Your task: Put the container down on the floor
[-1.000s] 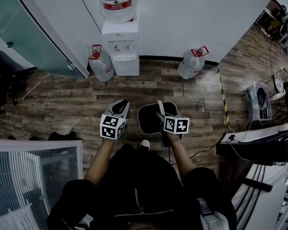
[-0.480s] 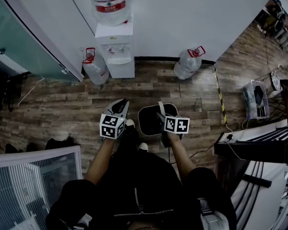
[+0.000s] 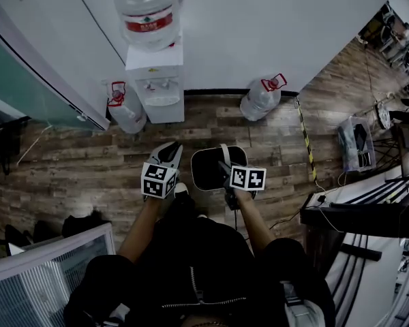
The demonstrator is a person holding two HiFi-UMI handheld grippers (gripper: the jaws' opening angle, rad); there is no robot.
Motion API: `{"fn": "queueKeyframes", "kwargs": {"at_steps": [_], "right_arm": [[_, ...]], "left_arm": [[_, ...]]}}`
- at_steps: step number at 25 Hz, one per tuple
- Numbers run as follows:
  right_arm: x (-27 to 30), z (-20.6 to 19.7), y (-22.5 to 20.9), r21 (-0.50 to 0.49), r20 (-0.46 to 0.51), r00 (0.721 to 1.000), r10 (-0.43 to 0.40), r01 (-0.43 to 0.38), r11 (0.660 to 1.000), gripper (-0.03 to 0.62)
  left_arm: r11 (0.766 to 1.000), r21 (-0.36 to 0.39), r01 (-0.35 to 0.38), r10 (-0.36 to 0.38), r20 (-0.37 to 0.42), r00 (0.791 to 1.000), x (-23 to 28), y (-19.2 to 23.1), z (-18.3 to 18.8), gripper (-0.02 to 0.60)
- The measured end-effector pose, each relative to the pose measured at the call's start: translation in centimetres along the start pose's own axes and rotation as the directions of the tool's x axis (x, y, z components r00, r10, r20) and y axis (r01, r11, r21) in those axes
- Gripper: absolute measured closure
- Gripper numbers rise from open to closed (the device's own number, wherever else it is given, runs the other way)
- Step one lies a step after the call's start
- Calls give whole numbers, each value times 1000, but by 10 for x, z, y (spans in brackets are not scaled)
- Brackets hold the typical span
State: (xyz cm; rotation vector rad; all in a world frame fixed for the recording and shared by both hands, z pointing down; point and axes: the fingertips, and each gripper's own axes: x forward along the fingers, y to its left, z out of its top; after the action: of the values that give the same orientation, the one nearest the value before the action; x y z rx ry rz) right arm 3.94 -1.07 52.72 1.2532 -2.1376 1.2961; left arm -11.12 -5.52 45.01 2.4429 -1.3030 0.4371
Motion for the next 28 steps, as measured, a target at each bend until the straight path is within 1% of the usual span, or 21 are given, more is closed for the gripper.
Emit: {"fn": "queueKeyframes", "kwargs": {"at_steps": [5,11,19,24,28], "right_arm": [[21,31,7,6,5,1000,-8,8,1000,531],[45,56,17,27,5,1000,-17,17,999,531],[68,72,31,48,13,999,-31,30,998,531],[72,82,38,61,18,999,-39,38,997,531],[72,90,41,72,14,999,-43,42,997,531]], "left_arm": [[1000,-3,31,-31,7,1000,21,25,11,529],[998,-14,59,-59,8,998,39,55,17,529],[995,-28,91,-91,-10,996,51,84,14,529],[994,-25,105,-105,-3,994,57,92,20,529],[995,-17,100,-100,10,995,58,99,24,529]]}}
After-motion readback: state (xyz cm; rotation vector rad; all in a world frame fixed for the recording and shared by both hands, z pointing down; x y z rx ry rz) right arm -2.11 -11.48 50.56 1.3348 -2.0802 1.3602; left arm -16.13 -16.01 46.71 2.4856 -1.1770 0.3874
